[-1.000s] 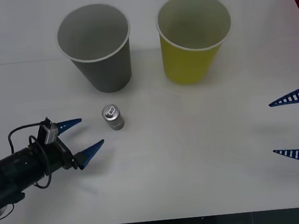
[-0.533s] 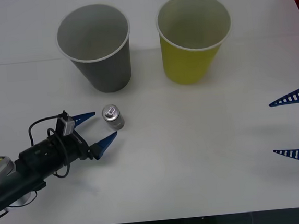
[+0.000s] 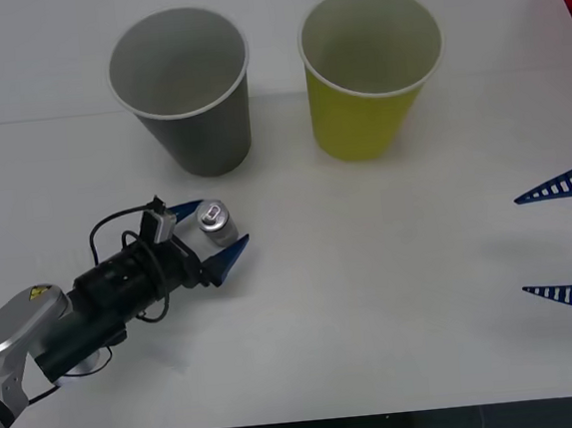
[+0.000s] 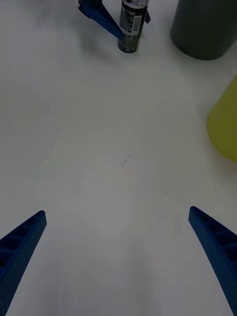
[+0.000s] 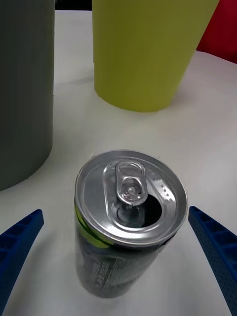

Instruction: Put the can into the green bin and the plastic bottle into the gray bin

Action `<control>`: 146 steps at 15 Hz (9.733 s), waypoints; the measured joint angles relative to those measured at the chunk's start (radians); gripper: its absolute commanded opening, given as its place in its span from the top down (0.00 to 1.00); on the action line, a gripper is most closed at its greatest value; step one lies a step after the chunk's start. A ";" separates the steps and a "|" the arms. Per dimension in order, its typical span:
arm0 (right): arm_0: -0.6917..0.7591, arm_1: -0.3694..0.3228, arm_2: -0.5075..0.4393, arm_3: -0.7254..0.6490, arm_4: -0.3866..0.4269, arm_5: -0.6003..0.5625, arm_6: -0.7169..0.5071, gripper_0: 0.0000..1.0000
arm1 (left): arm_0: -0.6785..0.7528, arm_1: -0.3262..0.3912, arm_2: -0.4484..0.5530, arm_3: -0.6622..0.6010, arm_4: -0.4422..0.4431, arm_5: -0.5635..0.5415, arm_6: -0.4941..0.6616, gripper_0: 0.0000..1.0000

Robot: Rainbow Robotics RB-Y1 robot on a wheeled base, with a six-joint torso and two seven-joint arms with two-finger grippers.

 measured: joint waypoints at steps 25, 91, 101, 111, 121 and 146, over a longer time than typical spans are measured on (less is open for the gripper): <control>0.000 0.000 0.000 0.000 0.000 0.000 0.000 0.00 | -0.010 0.081 -0.007 -0.002 0.000 -0.142 0.040 1.00; 0.000 0.000 0.000 0.000 0.000 0.000 0.000 0.00 | -1.037 -0.254 -0.114 0.079 -1.424 -0.400 1.764 0.00; 0.000 0.000 0.000 0.000 0.000 0.000 0.000 0.00 | -0.813 -0.056 0.019 -0.344 -1.304 -0.582 1.667 0.00; 0.000 0.000 0.000 0.000 0.000 0.000 0.000 0.00 | -0.441 0.289 0.163 -0.733 -1.006 -0.589 1.490 0.00; 0.000 0.000 0.000 0.000 0.000 0.000 0.000 0.00 | -0.050 0.556 0.361 -0.900 -0.787 -0.589 1.172 0.00; 0.000 0.000 0.000 0.000 0.000 0.000 0.000 0.00 | 0.420 0.648 0.704 -0.877 -0.691 -0.647 0.810 0.00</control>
